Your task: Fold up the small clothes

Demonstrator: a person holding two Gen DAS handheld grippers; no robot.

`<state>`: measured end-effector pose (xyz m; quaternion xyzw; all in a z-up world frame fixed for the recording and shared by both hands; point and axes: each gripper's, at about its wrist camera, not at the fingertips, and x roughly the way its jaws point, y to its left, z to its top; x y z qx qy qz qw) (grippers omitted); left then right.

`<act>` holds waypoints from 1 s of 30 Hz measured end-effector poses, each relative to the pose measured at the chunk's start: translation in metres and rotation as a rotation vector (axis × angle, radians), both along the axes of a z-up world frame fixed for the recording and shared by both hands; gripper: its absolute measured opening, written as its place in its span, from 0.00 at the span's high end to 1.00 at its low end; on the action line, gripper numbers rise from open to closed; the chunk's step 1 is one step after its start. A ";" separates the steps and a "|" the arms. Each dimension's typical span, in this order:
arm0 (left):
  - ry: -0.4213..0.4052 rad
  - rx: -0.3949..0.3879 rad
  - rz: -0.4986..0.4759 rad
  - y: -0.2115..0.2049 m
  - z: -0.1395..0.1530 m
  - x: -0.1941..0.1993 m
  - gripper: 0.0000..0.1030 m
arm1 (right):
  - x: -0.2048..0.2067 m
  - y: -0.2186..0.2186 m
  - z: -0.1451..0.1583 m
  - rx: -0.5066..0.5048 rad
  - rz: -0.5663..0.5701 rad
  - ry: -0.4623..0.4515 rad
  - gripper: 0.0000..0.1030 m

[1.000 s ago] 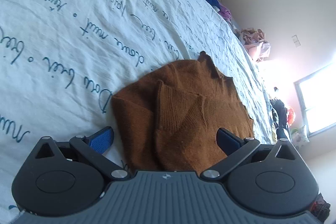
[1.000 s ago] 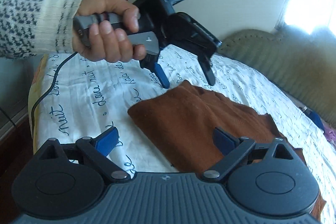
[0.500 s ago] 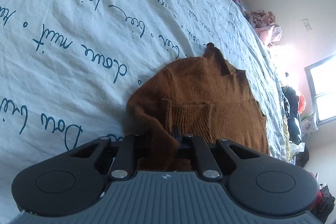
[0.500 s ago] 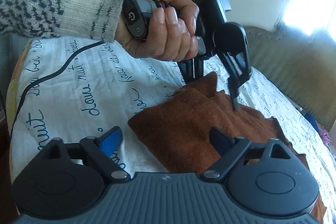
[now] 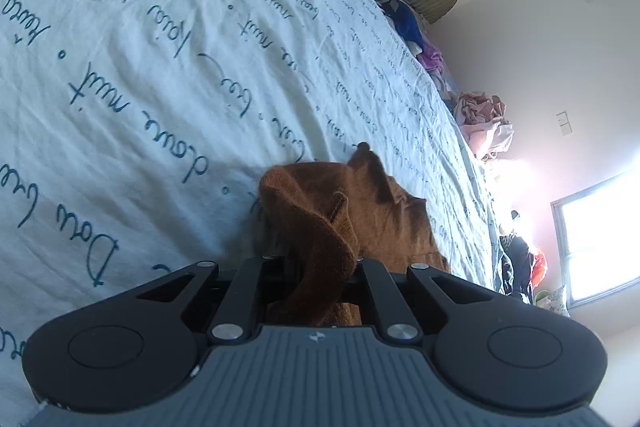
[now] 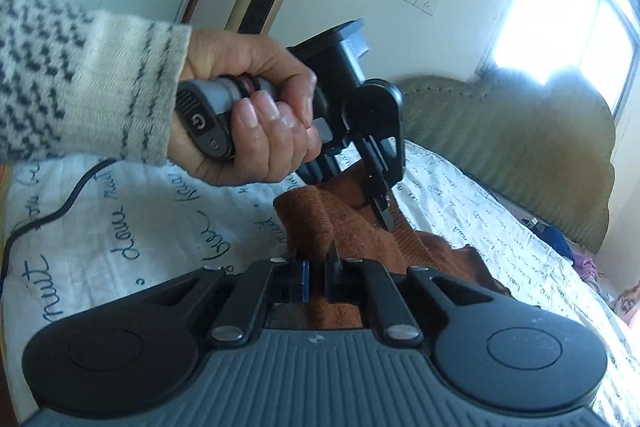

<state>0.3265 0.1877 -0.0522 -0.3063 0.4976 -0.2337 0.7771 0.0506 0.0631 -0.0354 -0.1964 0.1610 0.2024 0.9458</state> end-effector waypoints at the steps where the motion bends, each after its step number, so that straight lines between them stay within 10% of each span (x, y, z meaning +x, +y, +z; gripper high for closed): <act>1: -0.006 0.005 -0.002 -0.008 0.008 0.001 0.90 | 0.004 -0.012 0.007 0.060 -0.010 0.025 0.95; 11: -0.030 0.043 -0.142 -0.165 0.042 0.017 0.90 | -0.005 -0.157 0.037 0.414 -0.251 0.023 0.95; 20: -0.023 0.197 -0.375 -0.344 0.006 0.003 0.90 | -0.023 -0.281 -0.003 0.648 -0.448 0.104 0.95; 27: -0.068 0.339 -0.454 -0.397 -0.015 -0.004 0.88 | -0.020 -0.321 -0.045 0.816 -0.507 0.280 0.90; 28: -0.054 0.318 -0.423 -0.391 -0.011 -0.001 0.80 | -0.021 -0.326 -0.047 0.833 -0.525 0.289 0.82; 30: -0.053 0.265 -0.354 -0.371 0.009 -0.002 0.55 | -0.024 -0.338 -0.048 0.831 -0.529 0.332 0.10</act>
